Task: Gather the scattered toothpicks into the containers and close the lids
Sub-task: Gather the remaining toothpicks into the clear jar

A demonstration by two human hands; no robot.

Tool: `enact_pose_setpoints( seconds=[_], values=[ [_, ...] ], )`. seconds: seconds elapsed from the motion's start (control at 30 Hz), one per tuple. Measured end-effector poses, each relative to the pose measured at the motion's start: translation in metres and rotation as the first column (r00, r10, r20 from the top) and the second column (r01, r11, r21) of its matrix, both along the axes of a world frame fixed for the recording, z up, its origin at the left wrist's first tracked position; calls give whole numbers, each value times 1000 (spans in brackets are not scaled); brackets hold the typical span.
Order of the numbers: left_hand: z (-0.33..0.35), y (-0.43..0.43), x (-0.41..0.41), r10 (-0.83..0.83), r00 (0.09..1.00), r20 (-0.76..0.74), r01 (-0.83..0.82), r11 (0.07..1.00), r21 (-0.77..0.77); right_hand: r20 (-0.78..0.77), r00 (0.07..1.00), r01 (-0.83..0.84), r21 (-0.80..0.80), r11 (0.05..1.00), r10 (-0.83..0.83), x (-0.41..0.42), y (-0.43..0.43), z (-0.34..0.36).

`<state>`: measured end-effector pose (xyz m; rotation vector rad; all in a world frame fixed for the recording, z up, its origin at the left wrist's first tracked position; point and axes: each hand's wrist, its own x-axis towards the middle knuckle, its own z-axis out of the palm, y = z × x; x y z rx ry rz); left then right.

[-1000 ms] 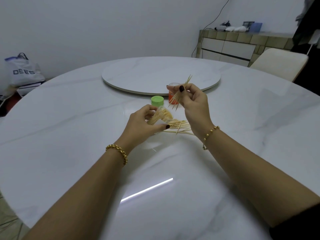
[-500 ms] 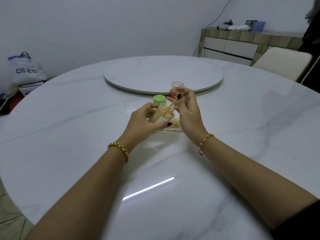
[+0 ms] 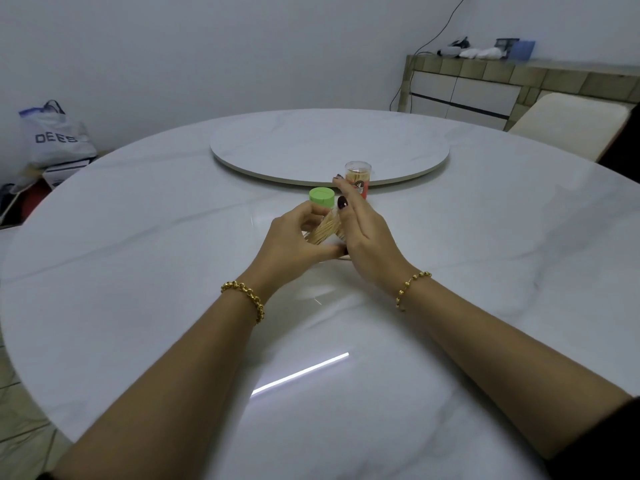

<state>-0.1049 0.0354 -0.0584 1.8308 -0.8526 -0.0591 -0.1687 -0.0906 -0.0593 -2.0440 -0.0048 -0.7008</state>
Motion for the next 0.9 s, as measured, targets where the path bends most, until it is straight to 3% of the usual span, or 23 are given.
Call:
enact_pose_setpoints(
  seconds=[0.17, 0.37, 0.5, 0.9],
  values=[
    [1, -3, -5, -56, 998, 11, 56, 998, 23, -28, 999, -31, -34, 999, 30, -3, -7, 7],
    [3, 0, -3, -62, 998, -9, 62, 997, 47, -68, 985, -152, 54, 987, 156, 1, -11, 6],
    [0, 2, 3, -7, 999, -43, 8, 1000, 27, 17, 996, -83, 71, 994, 82, 0, -13, 8],
    [2, 14, 17, 149, 988, -37, -150, 988, -34, 88, 996, 3, -177, 984, 13, -11, 5, 6]
  ],
)
